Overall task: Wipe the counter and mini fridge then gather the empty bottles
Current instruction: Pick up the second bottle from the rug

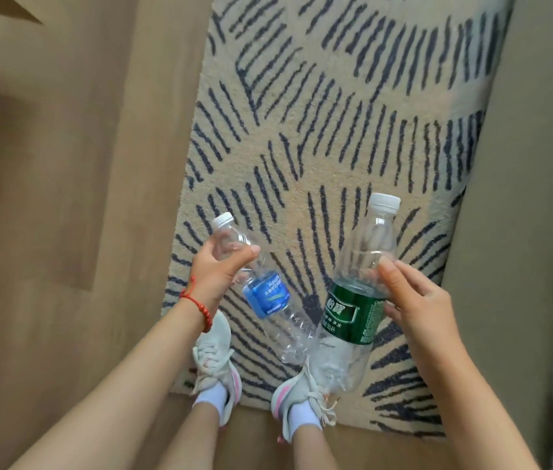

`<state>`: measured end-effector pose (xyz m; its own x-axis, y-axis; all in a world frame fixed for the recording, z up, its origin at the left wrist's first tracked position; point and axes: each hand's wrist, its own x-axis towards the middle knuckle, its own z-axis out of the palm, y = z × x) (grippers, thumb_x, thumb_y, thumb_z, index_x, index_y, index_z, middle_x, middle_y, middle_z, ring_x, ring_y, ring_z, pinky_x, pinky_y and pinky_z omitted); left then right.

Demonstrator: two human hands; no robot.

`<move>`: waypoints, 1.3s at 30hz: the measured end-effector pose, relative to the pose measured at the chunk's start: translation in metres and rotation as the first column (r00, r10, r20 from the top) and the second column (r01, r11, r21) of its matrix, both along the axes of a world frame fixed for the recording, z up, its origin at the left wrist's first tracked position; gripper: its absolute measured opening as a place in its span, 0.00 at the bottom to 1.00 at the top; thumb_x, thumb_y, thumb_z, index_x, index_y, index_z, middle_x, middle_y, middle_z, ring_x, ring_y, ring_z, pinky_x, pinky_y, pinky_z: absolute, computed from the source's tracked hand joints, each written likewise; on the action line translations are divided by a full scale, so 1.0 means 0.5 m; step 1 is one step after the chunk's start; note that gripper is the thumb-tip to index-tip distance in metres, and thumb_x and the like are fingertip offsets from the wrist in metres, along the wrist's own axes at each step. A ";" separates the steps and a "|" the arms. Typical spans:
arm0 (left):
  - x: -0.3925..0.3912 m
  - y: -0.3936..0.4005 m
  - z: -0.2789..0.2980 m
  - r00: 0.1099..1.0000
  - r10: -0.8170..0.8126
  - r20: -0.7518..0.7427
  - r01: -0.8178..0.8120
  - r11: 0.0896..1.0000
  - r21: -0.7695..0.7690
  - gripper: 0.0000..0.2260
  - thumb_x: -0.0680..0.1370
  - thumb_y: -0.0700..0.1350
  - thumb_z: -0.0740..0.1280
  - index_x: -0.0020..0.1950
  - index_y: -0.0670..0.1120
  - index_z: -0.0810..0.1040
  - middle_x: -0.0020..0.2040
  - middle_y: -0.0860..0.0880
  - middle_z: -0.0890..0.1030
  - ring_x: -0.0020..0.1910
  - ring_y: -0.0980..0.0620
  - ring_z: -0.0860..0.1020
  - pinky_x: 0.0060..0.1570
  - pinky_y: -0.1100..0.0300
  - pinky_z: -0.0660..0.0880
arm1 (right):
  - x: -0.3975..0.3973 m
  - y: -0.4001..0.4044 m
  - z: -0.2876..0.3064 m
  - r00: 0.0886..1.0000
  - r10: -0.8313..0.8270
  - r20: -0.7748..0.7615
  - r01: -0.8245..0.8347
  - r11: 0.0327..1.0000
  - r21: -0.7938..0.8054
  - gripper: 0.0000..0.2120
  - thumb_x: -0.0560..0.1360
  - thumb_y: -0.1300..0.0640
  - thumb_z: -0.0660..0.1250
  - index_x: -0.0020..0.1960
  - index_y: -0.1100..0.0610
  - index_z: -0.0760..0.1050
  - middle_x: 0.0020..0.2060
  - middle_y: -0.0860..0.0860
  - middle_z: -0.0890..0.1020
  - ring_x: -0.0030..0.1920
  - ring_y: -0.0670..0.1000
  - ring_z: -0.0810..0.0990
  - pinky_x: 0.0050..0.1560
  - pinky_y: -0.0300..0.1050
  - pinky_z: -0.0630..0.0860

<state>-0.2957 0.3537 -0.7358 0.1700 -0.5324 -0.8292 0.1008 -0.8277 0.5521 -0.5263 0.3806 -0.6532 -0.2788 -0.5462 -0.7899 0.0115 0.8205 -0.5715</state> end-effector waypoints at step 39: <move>0.562 -0.209 1.077 0.921 0.366 -0.131 -0.383 0.799 -0.463 0.35 0.47 0.58 0.78 0.51 0.47 0.76 0.48 0.48 0.81 0.47 0.49 0.80 0.49 0.56 0.76 | 0.544 -0.445 0.997 0.872 0.489 0.006 -0.437 0.784 -0.441 0.22 0.68 0.43 0.67 0.55 0.57 0.78 0.49 0.57 0.83 0.50 0.55 0.82 0.51 0.48 0.78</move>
